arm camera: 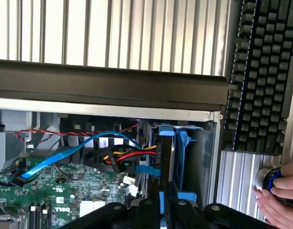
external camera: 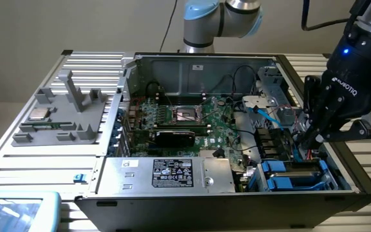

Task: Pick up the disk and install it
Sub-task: 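Insert the second disk wire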

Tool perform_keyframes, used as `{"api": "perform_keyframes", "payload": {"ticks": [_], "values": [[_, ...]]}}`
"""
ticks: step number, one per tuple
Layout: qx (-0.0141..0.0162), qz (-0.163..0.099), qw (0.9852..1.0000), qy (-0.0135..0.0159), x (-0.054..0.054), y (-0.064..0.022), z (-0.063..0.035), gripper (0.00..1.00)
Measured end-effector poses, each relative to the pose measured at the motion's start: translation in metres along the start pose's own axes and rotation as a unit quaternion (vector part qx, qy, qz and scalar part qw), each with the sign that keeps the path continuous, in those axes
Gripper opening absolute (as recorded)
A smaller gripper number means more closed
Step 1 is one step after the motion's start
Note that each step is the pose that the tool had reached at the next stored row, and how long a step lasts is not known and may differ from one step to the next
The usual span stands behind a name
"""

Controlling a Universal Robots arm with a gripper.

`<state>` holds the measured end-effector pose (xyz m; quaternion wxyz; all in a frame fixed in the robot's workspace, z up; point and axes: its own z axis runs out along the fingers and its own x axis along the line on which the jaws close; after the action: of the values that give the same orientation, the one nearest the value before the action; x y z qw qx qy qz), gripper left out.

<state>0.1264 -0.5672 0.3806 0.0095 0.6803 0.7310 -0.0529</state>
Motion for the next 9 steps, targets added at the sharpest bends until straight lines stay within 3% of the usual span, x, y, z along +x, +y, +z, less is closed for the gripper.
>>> {"api": "perform_keyframes", "payload": {"ticks": [2,6,9], "values": [[-0.0016,-0.018,0.9998,-0.0011,0.0000,0.0000,0.0001,0.11],[-0.0047,-0.055,0.9985,-0.0035,0.0000,0.0000,0.0004,0.11],[-0.0070,-0.081,0.9966,-0.0052,0.0001,0.0000,0.0007,0.11]]}}
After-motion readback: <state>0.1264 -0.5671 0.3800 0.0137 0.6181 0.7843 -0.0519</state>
